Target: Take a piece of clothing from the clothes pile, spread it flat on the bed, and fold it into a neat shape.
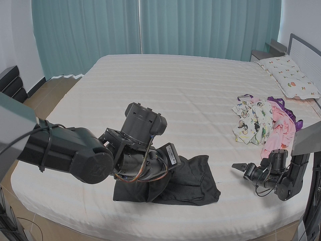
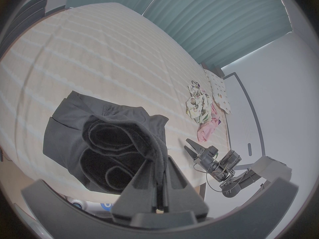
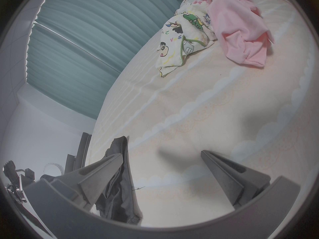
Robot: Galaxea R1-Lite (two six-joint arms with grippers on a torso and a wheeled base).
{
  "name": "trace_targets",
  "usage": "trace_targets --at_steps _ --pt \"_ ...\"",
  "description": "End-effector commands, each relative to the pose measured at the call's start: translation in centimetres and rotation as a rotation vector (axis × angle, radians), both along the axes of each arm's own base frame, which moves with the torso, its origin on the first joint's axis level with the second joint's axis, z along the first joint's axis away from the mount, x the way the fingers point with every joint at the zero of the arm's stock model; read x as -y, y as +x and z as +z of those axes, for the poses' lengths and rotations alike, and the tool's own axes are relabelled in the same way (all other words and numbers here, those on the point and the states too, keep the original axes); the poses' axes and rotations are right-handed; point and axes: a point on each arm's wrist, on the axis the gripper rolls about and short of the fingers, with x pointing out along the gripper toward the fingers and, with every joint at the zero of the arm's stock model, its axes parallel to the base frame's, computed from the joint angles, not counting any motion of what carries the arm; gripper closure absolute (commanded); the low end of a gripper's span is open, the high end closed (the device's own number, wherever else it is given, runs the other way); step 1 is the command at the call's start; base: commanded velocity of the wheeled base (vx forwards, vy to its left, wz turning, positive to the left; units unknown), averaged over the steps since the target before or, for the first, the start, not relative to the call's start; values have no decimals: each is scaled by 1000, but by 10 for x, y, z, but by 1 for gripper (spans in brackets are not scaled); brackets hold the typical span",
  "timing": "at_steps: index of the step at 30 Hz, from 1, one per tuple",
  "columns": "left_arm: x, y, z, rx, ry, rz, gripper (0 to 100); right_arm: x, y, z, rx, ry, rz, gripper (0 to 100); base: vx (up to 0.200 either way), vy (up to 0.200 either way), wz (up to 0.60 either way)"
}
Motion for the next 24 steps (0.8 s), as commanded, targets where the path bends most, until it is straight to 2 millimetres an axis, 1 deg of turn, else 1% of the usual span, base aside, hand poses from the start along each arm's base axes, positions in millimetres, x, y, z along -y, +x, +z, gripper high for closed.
trace_targets --at_steps 1,5,19,24 --pt "3 2 -6 -10 9 -1 100 0 0 -1 -4 0 1 0 0 -200 0" --pt "4 3 -7 -10 8 0 100 -1 0 -1 -4 0 3 0 0 -200 0" --pt "11 9 -10 -4 4 -6 100 -1 0 -2 -5 0 3 0 0 0 0" --pt "18 18 -13 55 -50 -3 100 -2 0 -2 -5 0 7 0 0 0 0"
